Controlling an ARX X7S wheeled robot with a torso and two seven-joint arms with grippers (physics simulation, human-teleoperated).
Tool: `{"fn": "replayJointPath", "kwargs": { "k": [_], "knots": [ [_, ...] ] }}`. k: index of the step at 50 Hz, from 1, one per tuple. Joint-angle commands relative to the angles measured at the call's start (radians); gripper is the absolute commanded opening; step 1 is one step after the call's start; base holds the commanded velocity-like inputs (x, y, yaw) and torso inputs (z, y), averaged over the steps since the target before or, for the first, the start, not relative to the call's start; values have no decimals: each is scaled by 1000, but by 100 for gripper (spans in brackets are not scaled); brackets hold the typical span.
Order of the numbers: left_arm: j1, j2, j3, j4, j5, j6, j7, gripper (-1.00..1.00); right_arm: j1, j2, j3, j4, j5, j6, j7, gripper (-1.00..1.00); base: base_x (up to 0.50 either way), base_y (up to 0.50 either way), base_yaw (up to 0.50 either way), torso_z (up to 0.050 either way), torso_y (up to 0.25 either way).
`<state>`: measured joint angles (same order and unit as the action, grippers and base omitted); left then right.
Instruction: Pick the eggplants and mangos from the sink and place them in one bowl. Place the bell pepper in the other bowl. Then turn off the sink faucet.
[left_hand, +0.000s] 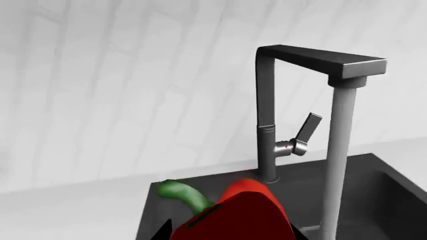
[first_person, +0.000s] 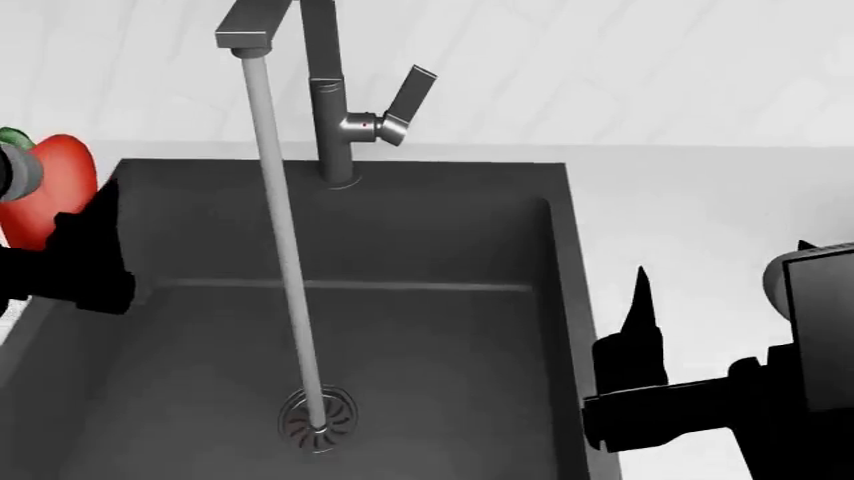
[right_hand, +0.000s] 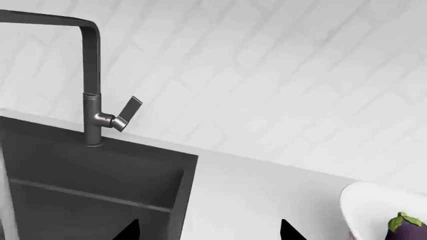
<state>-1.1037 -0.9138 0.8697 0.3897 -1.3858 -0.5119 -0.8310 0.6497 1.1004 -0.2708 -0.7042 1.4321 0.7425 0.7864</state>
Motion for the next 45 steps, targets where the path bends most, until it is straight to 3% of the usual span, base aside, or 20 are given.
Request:
{"fn": "replayJointPath", "kwargs": {
  "k": [1,12,35,45],
  "knots": [
    [5,-22,-41,46,-57,19,-11,-100,-27,1,18,-8,-6,-17,7,100,-324,1,0,0,0],
    [7,-20,-44,63,-96,12,-32,-100,-75,7,26,-20,-23,-39,11,100,-395,-220,0,0,0],
    [8,-11,-50,56,-112,17,-27,-100,-75,24,26,-36,-29,-26,23,100,-351,-480,0,0,0],
    [24,-11,-50,58,-113,27,-20,-100,-105,19,33,-37,-67,-49,28,100,-69,-228,0,0,0]
  ]
}}
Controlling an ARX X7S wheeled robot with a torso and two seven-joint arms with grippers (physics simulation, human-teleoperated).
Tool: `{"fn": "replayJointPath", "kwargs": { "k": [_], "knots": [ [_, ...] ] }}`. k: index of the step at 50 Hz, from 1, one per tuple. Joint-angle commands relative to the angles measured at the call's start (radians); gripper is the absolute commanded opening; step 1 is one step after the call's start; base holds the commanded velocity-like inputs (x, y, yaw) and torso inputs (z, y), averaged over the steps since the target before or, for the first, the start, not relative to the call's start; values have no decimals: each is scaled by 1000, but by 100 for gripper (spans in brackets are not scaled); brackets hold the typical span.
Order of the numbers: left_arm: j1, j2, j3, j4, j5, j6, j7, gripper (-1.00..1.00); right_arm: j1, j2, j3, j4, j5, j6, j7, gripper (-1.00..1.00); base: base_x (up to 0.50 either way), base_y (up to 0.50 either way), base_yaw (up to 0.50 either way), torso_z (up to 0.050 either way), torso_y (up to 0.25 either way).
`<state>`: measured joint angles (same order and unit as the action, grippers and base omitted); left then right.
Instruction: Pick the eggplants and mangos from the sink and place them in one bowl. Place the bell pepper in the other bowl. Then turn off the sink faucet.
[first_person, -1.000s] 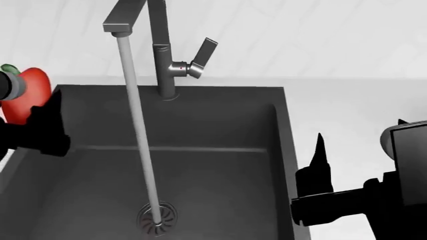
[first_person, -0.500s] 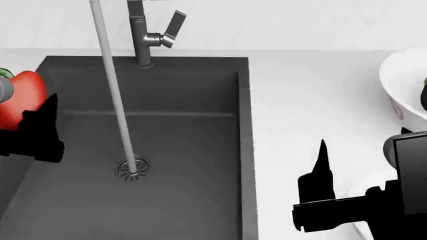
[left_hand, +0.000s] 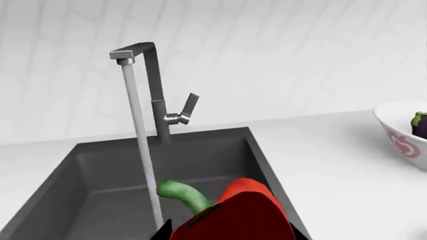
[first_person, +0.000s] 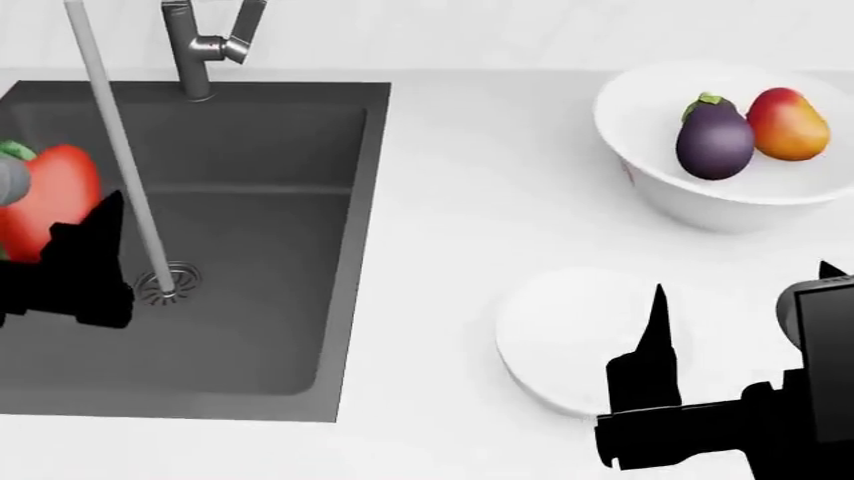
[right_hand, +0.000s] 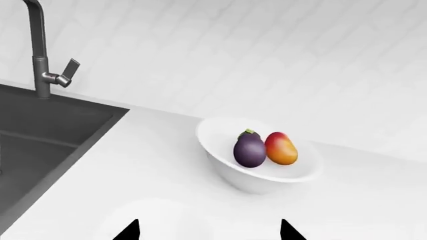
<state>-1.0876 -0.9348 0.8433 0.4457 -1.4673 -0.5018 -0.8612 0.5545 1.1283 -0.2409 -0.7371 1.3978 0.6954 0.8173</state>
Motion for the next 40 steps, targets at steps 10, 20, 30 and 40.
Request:
{"fn": "replayJointPath", "kwargs": {
  "k": [10,20,30,40],
  "knots": [
    [23,16,-22,12,-30,27,9,-100,-18,-15,0,-9,-53,-9,-17,100,25,-379,0,0,0],
    [17,21,-25,14,-36,25,8,-100,-26,-10,2,-11,-57,-11,-23,100,56,-488,0,0,0],
    [-23,53,-15,-3,-46,-9,24,-100,-27,-8,3,-17,-63,-12,-27,100,112,-229,0,0,0],
    [-57,113,6,3,-81,-43,51,-100,-7,-13,-3,-16,-46,2,-21,100,140,-125,0,0,0]
  ]
}}
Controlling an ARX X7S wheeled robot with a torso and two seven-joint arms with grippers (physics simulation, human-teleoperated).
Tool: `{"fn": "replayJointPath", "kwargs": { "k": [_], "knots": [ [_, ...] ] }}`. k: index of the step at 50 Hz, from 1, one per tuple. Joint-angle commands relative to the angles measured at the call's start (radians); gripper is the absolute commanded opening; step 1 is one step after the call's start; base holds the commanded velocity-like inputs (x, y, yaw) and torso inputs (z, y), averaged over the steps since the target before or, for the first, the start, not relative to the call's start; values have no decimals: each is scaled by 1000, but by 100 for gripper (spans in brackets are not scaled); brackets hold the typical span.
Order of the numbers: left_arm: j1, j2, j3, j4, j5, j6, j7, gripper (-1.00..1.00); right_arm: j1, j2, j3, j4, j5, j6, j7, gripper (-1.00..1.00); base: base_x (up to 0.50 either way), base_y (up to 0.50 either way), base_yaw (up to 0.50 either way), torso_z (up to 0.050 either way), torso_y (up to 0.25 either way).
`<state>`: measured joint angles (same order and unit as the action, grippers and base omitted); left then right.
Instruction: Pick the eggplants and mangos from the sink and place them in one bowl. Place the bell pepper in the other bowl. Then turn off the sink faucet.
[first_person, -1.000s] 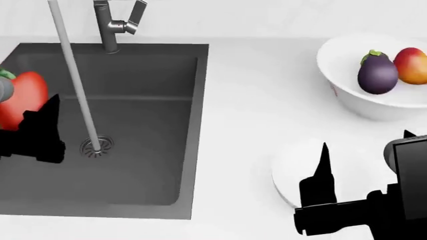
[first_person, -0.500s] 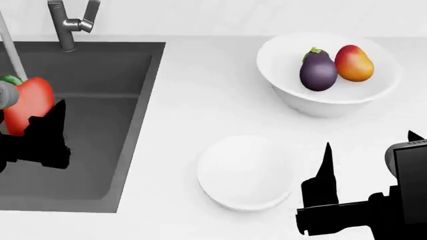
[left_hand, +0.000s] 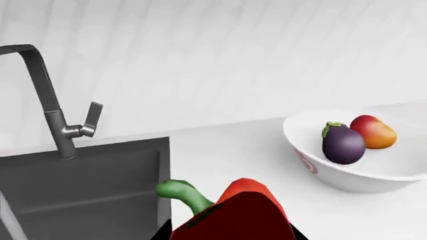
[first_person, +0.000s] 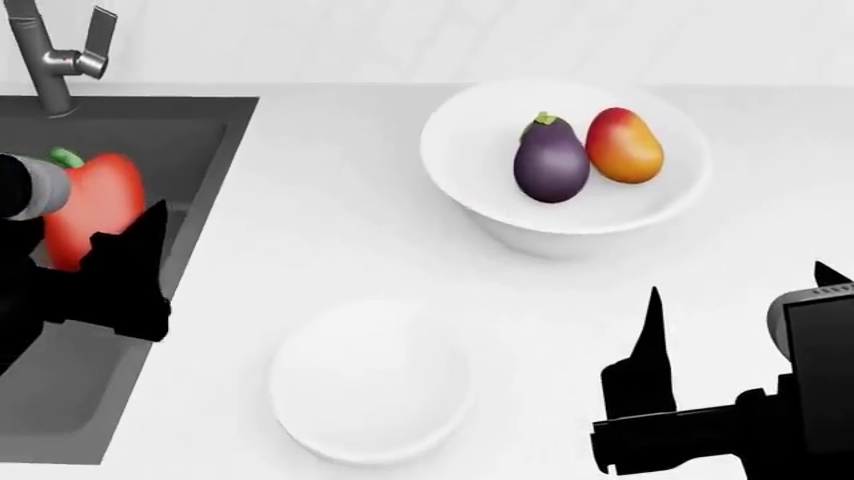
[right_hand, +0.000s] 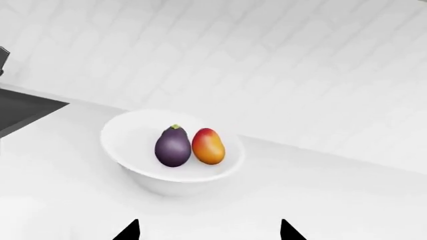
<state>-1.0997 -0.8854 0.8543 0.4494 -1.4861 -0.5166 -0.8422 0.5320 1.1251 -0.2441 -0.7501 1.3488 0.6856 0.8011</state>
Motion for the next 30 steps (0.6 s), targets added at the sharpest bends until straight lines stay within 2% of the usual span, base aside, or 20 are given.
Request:
{"fn": "replayJointPath", "kwargs": {
  "k": [1,11,12,15,16,30],
  "knots": [
    [-60,86,-2,-10,-92,-39,35,-100,12,-12,0,4,12,12,3,100,137,-4,0,0,0],
    [-155,236,76,-39,-167,-153,51,-100,-9,-1,18,-6,19,-6,10,100,12,0,0,0,0],
    [-173,256,68,-51,-227,-157,51,-100,-25,-1,19,-7,11,-15,6,100,0,0,0,0,0],
    [-197,289,95,-49,-219,-189,58,-100,-47,4,26,-8,8,-27,3,100,0,0,0,0,0],
    [-193,377,142,-128,-250,-210,44,-100,-81,14,40,-15,2,-48,-2,100,0,0,0,0,0],
    [-148,437,183,-220,-252,-205,66,-100,-68,18,37,-17,20,-35,4,100,0,0,0,0,0]
  ]
}}
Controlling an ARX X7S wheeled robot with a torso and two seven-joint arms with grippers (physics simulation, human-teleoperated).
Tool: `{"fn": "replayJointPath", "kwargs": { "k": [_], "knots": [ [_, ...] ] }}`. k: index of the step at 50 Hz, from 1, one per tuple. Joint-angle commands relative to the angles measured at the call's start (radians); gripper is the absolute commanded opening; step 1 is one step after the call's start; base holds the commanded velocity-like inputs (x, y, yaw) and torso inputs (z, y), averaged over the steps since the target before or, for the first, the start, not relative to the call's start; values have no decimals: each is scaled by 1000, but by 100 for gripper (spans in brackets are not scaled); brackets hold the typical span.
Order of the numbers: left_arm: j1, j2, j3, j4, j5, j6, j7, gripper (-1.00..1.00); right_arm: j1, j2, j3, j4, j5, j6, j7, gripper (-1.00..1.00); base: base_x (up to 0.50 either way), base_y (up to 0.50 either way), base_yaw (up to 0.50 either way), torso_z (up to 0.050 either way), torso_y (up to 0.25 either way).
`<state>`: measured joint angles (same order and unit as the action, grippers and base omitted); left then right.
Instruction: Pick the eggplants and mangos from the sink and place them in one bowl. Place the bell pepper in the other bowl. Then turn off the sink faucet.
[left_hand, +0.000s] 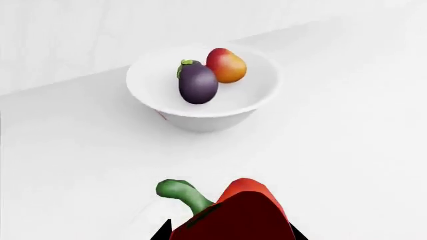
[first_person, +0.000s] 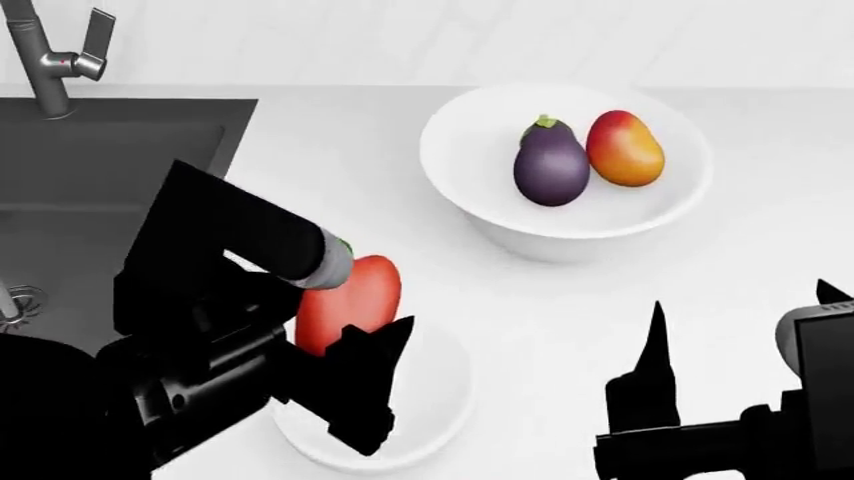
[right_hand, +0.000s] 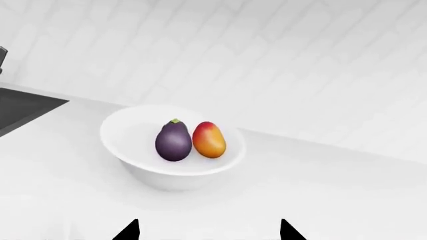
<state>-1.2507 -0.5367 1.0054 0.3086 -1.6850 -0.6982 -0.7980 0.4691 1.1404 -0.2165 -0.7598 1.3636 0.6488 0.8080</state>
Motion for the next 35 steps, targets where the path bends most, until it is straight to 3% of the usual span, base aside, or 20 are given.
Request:
{"fn": "replayJointPath", "kwargs": {
  "k": [1,25,26,35],
  "knots": [
    [7,90,34,-82,-45,-20,24,-100,-5,3,10,-9,7,3,-2,100,0,0,0,0,0],
    [31,85,56,-191,-6,-14,70,-100,-40,-5,13,-6,-9,-15,-8,100,0,0,0,0,0],
    [31,86,57,-190,-6,-15,69,100,-38,-7,11,-5,-12,-13,-9,100,0,0,0,0,0],
    [15,89,55,-184,-6,-19,57,100,-41,-14,9,-5,-25,-17,-20,100,0,0,0,0,0]
  ]
}}
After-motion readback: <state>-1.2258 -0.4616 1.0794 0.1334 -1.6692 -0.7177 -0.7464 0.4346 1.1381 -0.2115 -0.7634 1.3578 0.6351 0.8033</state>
